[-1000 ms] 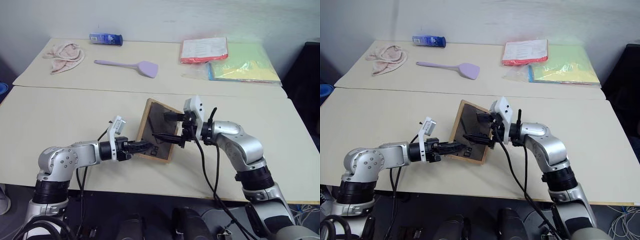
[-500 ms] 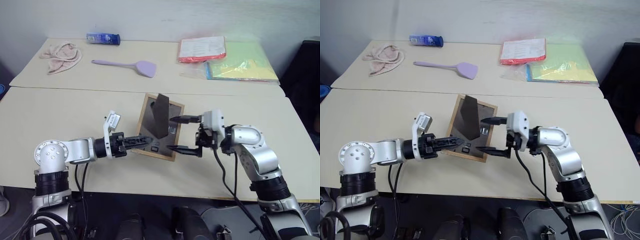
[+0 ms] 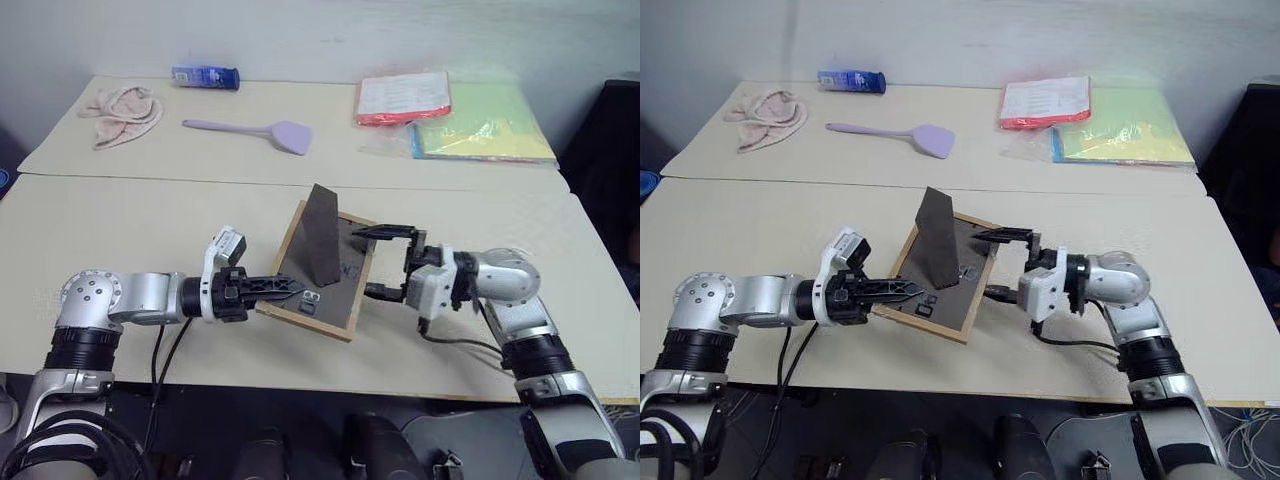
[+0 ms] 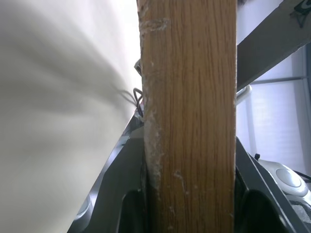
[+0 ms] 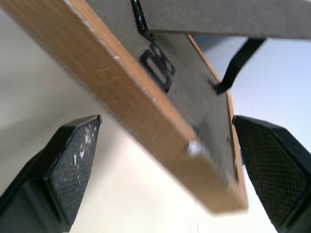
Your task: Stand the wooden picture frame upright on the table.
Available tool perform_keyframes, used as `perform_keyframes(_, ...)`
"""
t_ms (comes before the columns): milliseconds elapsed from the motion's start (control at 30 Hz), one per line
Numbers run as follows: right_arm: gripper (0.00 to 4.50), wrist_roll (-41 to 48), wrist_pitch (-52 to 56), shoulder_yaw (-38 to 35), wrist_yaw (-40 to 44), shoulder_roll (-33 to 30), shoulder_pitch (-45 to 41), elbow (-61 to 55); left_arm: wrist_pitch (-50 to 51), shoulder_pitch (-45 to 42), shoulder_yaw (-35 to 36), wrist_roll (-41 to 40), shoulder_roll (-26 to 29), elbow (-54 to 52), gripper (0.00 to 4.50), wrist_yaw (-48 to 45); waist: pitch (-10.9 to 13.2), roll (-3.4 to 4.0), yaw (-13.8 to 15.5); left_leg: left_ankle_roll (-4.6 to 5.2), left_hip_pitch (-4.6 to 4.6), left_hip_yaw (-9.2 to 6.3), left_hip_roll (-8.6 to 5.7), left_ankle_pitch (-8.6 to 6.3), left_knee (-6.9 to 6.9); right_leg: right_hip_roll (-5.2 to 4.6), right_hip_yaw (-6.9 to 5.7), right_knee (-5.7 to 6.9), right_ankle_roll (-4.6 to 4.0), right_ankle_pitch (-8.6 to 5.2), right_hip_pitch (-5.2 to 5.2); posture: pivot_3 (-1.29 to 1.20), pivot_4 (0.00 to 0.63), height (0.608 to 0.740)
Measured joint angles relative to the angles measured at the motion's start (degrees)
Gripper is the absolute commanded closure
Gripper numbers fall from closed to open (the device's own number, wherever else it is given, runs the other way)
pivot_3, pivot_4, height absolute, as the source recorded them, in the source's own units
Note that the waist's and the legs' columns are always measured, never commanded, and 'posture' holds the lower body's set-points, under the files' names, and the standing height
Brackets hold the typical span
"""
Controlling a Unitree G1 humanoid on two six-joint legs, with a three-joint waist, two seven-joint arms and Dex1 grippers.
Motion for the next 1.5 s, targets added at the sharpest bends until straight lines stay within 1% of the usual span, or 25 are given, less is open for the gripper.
perform_keyframes(67,0.89,-2.71,-1.97,0.14,-3.32,0.44,-0.41,1.60,-0.16,-0.18,-0.72,-0.05,0.27,-0.07,3.22,-0.55,0.00,0.00,0.01,0.00,0.00,0.00,-0.01,0.00,0.00,0.00,0.00,0.00,0.00,0.00,0.00,0.00,0.150,0.740)
perform_keyframes(133,1.58,-4.68,-3.25,0.18,-6.46,0.44,-0.67,3.19,-0.58,-0.18,-0.89,-0.05,0.31,-0.07,3.22,-0.70,0.00,0.00,0.06,0.01,0.00,0.00,-0.01,0.01,0.01,0.00,0.00,-0.01,0.00,0.00,0.01,0.00,0.150,0.740)
perform_keyframes(167,2.03,-5.74,-4.49,0.18,-8.13,0.30,-0.79,3.78,-0.77,-0.18,-0.97,-0.16,0.41,-0.06,3.22,-0.95,0.00,0.00,0.05,0.01,0.00,0.00,-0.01,0.01,0.01,0.00,0.00,0.00,0.00,0.00,0.01,0.00,0.150,0.740)
perform_keyframes(233,2.31,-7.01,-6.02,0.25,-9.29,-0.20,-1.08,3.80,-0.87,-0.16,-1.11,-0.39,0.45,0.03,3.22,-1.32,0.00,0.00,0.04,0.01,0.00,0.00,-0.01,0.01,0.01,0.00,0.00,0.00,0.00,0.00,0.01,0.00,0.150,0.740)
perform_keyframes(300,2.35,-7.80,-6.83,0.50,-10.80,-0.74,-1.61,4.17,-2.17,0.35,-0.88,-0.54,0.48,-1.24,3.22,-1.18,0.00,0.00,0.04,0.01,0.00,0.00,0.00,0.01,0.01,0.00,0.00,-0.01,0.00,0.00,0.01,0.00,0.150,0.740)
perform_keyframes(333,2.35,-8.16,-7.51,0.54,-11.53,-0.93,-1.73,4.53,-3.47,1.31,-0.46,-0.62,0.48,-3.19,2.87,-0.59,0.00,0.00,0.02,0.01,0.00,-0.01,0.01,0.01,0.01,0.00,0.00,-0.01,0.00,0.00,0.01,0.00,0.150,0.740)
perform_keyframes(367,2.35,-8.28,-8.00,0.72,-12.66,-1.17,-1.67,5.00,-6.29,3.51,0.73,-0.73,0.47,-8.18,2.49,0.61,0.01,0.01,-0.11,0.01,-0.01,-0.01,0.04,0.01,-0.02,0.00,0.01,-0.02,0.00,0.00,0.00,0.00,0.150,0.740)
perform_keyframes(400,2.42,-8.17,-7.71,0.83,-13.07,-1.11,-1.58,5.39,-7.38,3.92,1.16,-0.70,0.48,-10.09,2.23,0.96,0.02,-0.02,-0.14,0.00,-0.01,-0.03,0.06,0.00,0.00,0.00,0.00,-0.02,0.00,0.00,0.01,0.00,0.150,0.740)
perform_keyframes(467,2.74,-7.02,-7.20,1.89,-13.65,-0.82,-1.54,5.45,-10.53,6.05,3.59,-0.82,1.00,-15.41,1.63,1.53,0.06,0.04,-0.27,-0.01,0.03,-0.01,0.05,0.01,0.00,0.00,0.03,-0.07,-0.01,-0.01,0.01,0.00,0.150,0.740)
perform_keyframes(533,2.91,-5.06,-5.32,3.58,-13.42,-0.25,-1.36,4.77,-13.57,9.33,6.79,-0.70,2.79,-18.88,1.58,1.87,0.08,0.07,-0.58,-0.04,0.06,-0.02,0.06,0.03,-0.01,0.01,0.04,-0.04,-0.06,-0.03,0.00,0.00,0.150,0.740)
perform_keyframes(567,2.93,-4.33,-4.68,4.27,-13.26,-0.11,-1.34,4.33,-14.88,11.01,8.48,1.01,3.78,-19.20,1.58,1.30,0.10,0.11,-0.62,-0.05,0.07,-0.01,0.05,0.04,-0.01,0.01,0.04,-0.02,-0.07,-0.04,0.00,0.00,0.150,0.740)
perform_keyframes(633,2.93,-2.06,-2.49,6.10,-11.13,-0.25,-0.65,2.98,-17.44,15.24,12.35,8.29,6.93,-20.59,1.58,-5.03,0.10,0.11,-0.67,-0.07,0.07,-0.02,0.06,0.05,-0.03,0.06,0.02,-0.03,-0.12,-0.07,0.00,0.00,0.150,0.740)
perform_keyframes(700,2.94,0.69,0.09,8.20,-8.66,0.29,0.51,1.13,-18.25,17.56,14.01,13.56,9.32,-21.78,1.58,-12.07,0.11,0.12,-0.36,-0.06,0.04,-0.01,0.03,0.04,-0.04,0.05,0.02,-0.05,-0.12,-0.07,-0.01,0.00,0.150,0.740)
perform_keyframes(833,2.93,5.89,8.55,9.18,-0.60,0.23,2.69,-5.59,-24.75,22.89,14.31,27.56,11.86,-25.12,1.58,-29.04,0.13,0.14,0.30,-0.02,0.00,-0.05,0.01,0.01,-0.05,0.02,-0.02,-0.14,-0.12,-0.07,0.01,0.00,0.150,0.740)
perform_keyframes(900,2.93,6.30,10.65,9.14,1.23,0.40,2.98,-7.08,-25.37,23.15,14.32,30.96,12.11,-25.07,1.58,-32.61,0.12,0.14,0.40,0.01,-0.01,-0.06,-0.01,0.00,-0.05,-0.01,-0.01,-0.14,-0.12,-0.07,0.01,0.00,0.150,0.740)
perform_keyframes(1000,2.93,6.30,10.79,8.84,1.80,0.51,2.98,-7.16,-25.35,23.14,14.34,31.71,11.50,-24.96,1.58,-33.28,0.13,0.14,0.13,0.02,-0.01,-0.06,0.02,-0.03,-0.09,-0.03,0.00,-0.14,-0.12,-0.07,-0.01,0.00,0.150,0.740)
perform_keyframes(1133,2.93,6.26,10.02,8.62,1.98,0.70,3.63,-7.13,-22.48,23.11,14.83,29.36,11.23,-24.93,1.58,-31.16,0.13,0.14,-0.07,0.01,0.00,-0.08,0.05,-0.03,-0.11,-0.03,0.00,-0.11,-0.12,-0.07,-0.03,0.00,0.150,0.740)
perform_keyframes(1200,2.93,5.01,6.79,8.16,0.43,1.03,3.55,-6.03,-19.13,21.82,14.88,23.14,11.63,-22.74,1.58,-26.69,0.13,0.13,-0.10,0.00,0.01,-0.09,0.06,-0.03,-0.10,-0.03,0.00,-0.06,-0.12,-0.07,-0.04,0.00,0.150,0.740)
perform_keyframes(1233,2.93,3.48,4.08,7.96,-1.76,1.24,3.16,-5.36,-17.96,21.10,15.00,19.61,12.38,-21.83,1.58,-24.33,0.15,0.10,-0.09,-0.01,0.01,-0.10,0.07,-0.02,-0.08,-0.03,0.00,-0.04,-0.12,-0.07,-0.04,0.00,0.150,0.740)
perform_keyframes(1267,2.93,1.41,0.89,7.41,-4.48,1.46,2.50,-4.39,-16.60,20.71,14.96,15.06,14.35,-20.56,1.58,-21.67,0.16,0.09,-0.23,-0.01,0.01,-0.09,0.06,-0.02,-0.08,-0.03,0.01,-0.03,-0.12,-0.07,-0.06,0.00,0.150,0.740)
perform_keyframes(1300,2.97,0.18,-0.67,5.56,-6.73,1.29,2.33,-3.01,-15.51,20.69,15.08,11.77,16.41,-19.97,1.38,-19.98,0.16,0.09,-0.18,-0.01,0.01,-0.10,0.05,-0.02,-0.09,-0.05,0.01,-0.04,-0.12,-0.07,-0.05,0.00,0.150,0.740)
perform_keyframes(1367,3.30,-1.79,-2.05,2.05,-10.40,-0.24,1.43,0.28,-14.79,20.80,14.49,4.95,18.29,-18.85,1.02,-16.12,0.18,0.13,-0.09,0.03,0.01,-0.09,-0.01,-0.04,-0.09,-0.11,0.03,-0.06,-0.12,-0.07,-0.03,0.00,0.150,0.740)
perform_keyframes(1400,3.31,-2.47,-2.80,1.02,-11.87,-0.99,0.80,1.67,-14.76,20.82,13.88,2.24,18.22,-18.01,0.74,-14.57,0.18,0.13,0.05,0.04,0.01,-0.13,-0.01,-0.04,-0.08,-0.11,0.03,-0.07,-0.12,-0.07,-0.03,0.00,0.150,0.740)
perform_keyframes(1467,3.31,-4.04,-4.88,0.17,-14.25,-1.28,0.06,2.55,-13.94,19.60,12.95,-0.06,16.80,-15.51,0.09,-12.88,0.19,0.12,0.00,0.03,0.00,-0.15,0.00,-0.03,-0.08,-0.08,0.02,-0.08,-0.12,-0.07,-0.02,0.00,0.150,0.740)
perform_keyframes(1500,3.31,-4.36,-5.76,0.24,-15.10,-1.27,-0.01,2.70,-13.68,18.46,13.06,-0.57,15.62,-13.94,0.00,-12.49,0.19,0.12,-0.02,0.01,0.00,-0.14,0.01,-0.02,-0.08,-0.05,0.01,-0.08,-0.12,-0.07,-0.02,0.00,0.150,0.740)
